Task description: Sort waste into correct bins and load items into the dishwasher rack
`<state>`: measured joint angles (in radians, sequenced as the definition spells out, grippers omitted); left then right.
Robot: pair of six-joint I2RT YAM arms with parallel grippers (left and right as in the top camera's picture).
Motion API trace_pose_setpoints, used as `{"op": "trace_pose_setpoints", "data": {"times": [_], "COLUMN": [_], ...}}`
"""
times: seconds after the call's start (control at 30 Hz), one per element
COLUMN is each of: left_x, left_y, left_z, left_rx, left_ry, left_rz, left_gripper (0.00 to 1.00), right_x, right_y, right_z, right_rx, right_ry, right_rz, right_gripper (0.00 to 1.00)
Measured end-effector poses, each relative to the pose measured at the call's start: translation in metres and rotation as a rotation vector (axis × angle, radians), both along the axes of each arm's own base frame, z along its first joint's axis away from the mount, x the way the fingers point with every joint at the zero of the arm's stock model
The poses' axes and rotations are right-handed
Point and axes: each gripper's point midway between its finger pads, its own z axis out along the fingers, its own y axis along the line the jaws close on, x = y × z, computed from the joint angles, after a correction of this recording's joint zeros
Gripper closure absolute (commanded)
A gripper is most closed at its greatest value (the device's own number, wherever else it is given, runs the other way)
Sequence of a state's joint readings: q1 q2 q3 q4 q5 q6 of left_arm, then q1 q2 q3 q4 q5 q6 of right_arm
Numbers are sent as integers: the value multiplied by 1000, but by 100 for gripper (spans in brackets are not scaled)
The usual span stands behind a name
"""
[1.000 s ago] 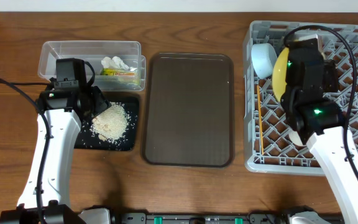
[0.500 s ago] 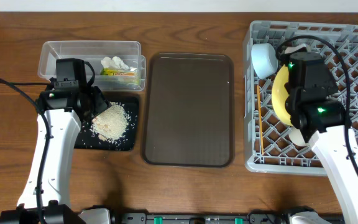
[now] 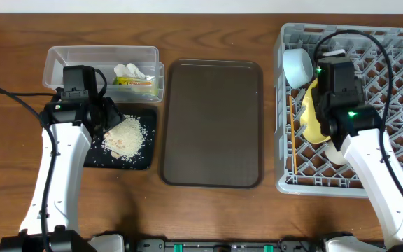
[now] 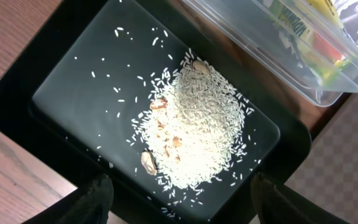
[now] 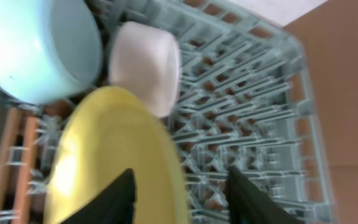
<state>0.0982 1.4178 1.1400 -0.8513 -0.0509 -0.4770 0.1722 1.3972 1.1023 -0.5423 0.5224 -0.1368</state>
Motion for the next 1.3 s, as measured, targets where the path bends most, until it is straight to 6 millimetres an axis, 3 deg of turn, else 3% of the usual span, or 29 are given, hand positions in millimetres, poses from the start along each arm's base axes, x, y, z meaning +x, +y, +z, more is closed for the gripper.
{"op": "trace_pose_setpoints", "data": {"times": [0.2, 0.27, 0.3, 0.43, 0.57, 0.7, 0.83, 1.03, 1.07, 1.1, 1.3], "left_x": [7, 8, 9, 6, -13, -30, -34, -52, -55, -60, -81], "left_y": [-13, -23, -27, -52, -72, -74, -73, -72, -72, -71, -69], "left_z": [1, 1, 1, 0, -6, -11, -10, 5, 9, 14, 40], "left_rx": [-18, -12, -10, 6, -3, -12, -8, 20, 28, 36, 67], "left_ry": [-18, -16, -15, 4, 84, 156, 145, -33, -78, -119, -328], "left_rz": [-117, -192, -222, -366, -466, -490, -500, -499, -499, -502, -491], "left_gripper": [25, 25, 25, 25, 26, 26, 26, 26, 17, 11, 9], "right_x": [3, 3, 3, -1, -19, -32, -48, -68, -74, -80, -117], "right_y": [18, 19, 18, 16, 10, 11, 14, 17, 18, 18, 21], "right_z": [-4, -4, -4, -10, -23, -23, -13, 6, 7, 6, -2], "right_rx": [217, 294, 328, 453, 556, 602, 614, 615, 614, 615, 610], "right_ry": [-29, -36, -38, -11, 65, 94, 100, -5, -30, -47, -136], "right_rz": [24, 26, 26, 35, -18, -41, -38, 2, 11, 17, 47], "right_gripper": [27, 15, 1, 1, 1, 1, 1, 1, 1, 1, 1]}}
